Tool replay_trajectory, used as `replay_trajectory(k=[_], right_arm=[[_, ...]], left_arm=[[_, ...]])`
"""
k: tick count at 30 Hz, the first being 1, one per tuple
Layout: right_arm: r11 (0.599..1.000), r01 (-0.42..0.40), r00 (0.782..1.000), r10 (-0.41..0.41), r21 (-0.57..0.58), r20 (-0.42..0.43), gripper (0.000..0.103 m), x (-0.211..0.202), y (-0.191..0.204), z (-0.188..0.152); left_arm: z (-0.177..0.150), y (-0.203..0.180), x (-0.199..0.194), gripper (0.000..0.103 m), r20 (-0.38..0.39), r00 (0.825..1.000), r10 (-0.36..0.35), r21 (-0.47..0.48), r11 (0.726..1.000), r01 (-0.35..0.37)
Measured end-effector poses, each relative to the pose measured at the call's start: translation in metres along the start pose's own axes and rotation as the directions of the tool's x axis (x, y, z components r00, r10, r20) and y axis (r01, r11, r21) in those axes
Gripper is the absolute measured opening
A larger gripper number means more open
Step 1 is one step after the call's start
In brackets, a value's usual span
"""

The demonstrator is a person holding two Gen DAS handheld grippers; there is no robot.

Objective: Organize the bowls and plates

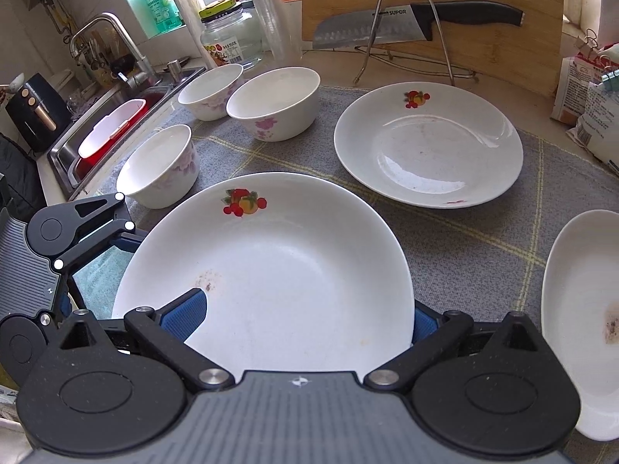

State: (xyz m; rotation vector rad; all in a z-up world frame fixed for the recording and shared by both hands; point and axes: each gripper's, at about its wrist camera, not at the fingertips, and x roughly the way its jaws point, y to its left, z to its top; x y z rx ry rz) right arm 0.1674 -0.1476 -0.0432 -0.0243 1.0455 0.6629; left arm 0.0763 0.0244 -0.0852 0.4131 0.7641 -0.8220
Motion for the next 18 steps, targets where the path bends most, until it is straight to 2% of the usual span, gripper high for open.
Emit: replay_trajectory(k=[18], right_arm=[[0.996, 0.061, 0.996, -0.064, 0.070, 0.055, 0.103, -0.048, -0.073, -0.022]], left_arm=[[0.063, -0.026, 0.048, 0.102, 0.010, 0.998, -0.055, 0.070, 0.996, 0.054]])
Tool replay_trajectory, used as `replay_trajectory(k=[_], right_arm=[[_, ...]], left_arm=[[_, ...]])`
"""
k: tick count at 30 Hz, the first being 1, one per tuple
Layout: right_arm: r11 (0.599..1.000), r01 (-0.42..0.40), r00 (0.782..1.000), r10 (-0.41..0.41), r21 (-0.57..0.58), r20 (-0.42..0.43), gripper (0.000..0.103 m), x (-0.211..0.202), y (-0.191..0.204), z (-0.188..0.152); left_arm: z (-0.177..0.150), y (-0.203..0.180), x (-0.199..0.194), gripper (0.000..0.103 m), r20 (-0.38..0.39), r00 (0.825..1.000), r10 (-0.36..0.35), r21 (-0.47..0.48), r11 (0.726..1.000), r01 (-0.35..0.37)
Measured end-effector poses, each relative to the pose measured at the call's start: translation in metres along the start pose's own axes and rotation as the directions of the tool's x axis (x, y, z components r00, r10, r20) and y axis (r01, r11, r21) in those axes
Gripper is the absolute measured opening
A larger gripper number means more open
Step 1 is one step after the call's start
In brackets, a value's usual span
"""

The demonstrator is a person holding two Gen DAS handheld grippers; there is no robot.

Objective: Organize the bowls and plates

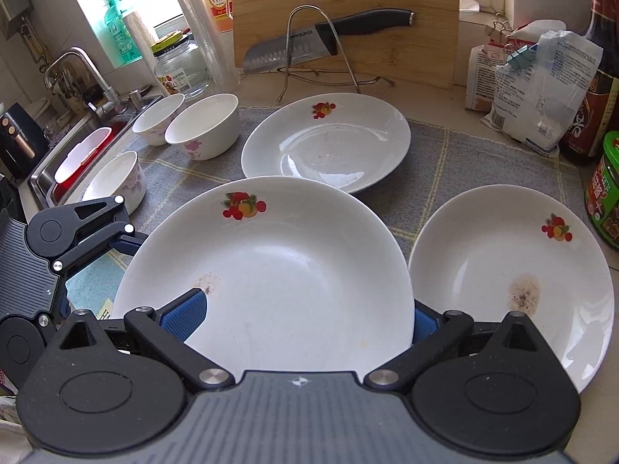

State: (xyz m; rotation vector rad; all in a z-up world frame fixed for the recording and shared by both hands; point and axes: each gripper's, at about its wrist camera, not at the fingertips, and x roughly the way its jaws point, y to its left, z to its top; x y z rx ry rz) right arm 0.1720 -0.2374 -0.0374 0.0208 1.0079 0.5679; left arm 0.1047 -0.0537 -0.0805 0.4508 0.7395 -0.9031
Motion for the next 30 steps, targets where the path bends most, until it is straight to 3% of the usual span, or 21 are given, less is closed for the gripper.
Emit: replay_trajectory(k=[30], right_arm=[[0.992, 0.048, 0.998, -0.054, 0.116, 0.045, 0.103, -0.020, -0.115, 0.000]], left_arm=[[0.078, -0.005, 0.089, 0.102, -0.029, 0.998, -0.058, 0.068, 0.996, 0.060]])
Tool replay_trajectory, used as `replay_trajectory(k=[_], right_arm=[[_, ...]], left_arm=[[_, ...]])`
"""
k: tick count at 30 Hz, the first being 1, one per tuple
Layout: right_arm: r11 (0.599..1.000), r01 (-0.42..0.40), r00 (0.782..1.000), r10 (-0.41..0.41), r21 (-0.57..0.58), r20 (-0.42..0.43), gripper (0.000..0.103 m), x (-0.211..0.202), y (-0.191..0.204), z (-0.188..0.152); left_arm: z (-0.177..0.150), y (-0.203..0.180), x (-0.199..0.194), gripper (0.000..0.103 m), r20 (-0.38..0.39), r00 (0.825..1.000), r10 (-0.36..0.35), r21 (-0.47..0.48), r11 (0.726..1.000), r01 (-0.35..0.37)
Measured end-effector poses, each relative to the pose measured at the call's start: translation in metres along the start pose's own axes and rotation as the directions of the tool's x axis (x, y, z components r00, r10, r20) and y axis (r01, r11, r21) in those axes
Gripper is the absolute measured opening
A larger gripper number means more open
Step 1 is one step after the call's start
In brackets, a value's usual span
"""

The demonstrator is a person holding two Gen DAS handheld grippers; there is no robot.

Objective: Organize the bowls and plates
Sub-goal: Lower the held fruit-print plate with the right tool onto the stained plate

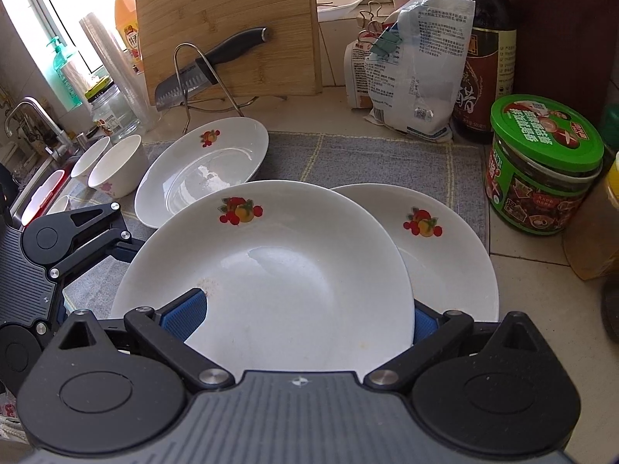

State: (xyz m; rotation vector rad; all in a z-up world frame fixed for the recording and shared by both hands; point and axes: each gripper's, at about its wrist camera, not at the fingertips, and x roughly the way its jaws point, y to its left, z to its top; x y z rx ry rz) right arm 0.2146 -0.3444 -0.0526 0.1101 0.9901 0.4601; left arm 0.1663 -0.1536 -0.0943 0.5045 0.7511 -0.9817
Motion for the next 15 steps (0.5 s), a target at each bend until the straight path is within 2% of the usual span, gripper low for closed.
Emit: replay_trajectory(k=[15], right_arm=[[0.999, 0.009, 1.000, -0.009, 0.044, 0.008, 0.103, 0.008, -0.022, 0.001]], left_arm=[[0.010, 0.007, 0.019, 0.102, -0.018, 1.000, -0.013, 0.005, 1.000, 0.013]])
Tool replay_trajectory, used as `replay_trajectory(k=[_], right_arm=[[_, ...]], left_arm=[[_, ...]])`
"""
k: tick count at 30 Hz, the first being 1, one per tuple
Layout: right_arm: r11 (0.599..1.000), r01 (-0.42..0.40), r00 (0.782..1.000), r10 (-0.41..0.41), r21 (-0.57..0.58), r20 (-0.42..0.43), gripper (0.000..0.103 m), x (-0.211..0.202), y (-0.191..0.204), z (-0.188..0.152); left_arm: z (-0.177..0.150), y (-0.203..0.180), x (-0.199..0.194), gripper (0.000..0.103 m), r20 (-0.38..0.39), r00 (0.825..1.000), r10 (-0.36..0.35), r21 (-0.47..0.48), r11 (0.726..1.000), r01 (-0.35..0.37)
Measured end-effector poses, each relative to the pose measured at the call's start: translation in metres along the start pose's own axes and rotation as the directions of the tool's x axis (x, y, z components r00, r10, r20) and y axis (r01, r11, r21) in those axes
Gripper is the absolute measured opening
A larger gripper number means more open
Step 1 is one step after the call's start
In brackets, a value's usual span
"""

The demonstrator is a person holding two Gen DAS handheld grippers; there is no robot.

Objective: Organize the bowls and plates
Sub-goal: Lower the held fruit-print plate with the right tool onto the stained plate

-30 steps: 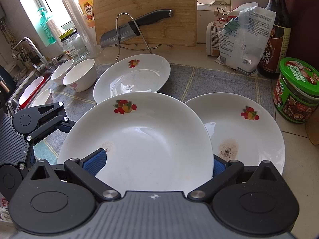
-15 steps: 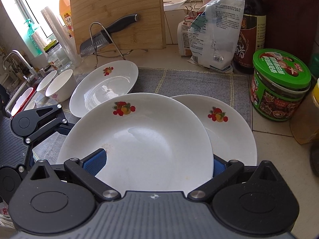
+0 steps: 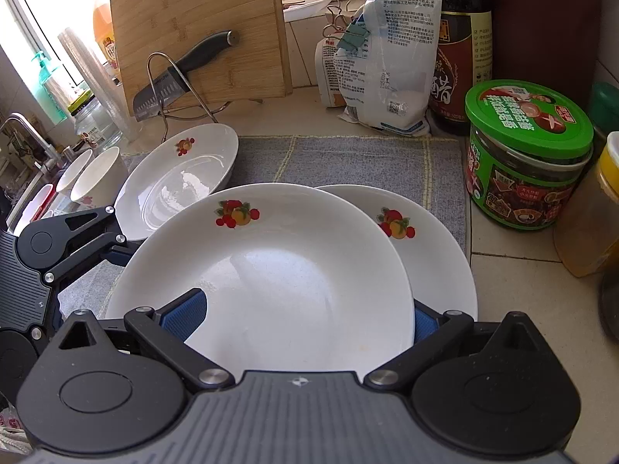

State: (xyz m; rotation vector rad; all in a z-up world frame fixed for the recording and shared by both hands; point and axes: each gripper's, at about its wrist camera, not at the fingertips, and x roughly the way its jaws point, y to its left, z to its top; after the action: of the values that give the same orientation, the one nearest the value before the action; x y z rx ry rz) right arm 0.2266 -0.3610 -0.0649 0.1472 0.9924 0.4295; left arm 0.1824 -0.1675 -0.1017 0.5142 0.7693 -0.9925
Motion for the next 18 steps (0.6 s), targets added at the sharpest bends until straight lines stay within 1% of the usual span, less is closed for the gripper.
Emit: replay_trajectory(k=[18], right_arm=[[0.999, 0.018, 1.000, -0.018, 0.033, 0.008, 0.103, 0.002, -0.012, 0.001]], left_arm=[[0.009, 0.007, 0.013, 0.102, -0.013, 1.000, -0.002, 0.027, 1.000, 0.002]])
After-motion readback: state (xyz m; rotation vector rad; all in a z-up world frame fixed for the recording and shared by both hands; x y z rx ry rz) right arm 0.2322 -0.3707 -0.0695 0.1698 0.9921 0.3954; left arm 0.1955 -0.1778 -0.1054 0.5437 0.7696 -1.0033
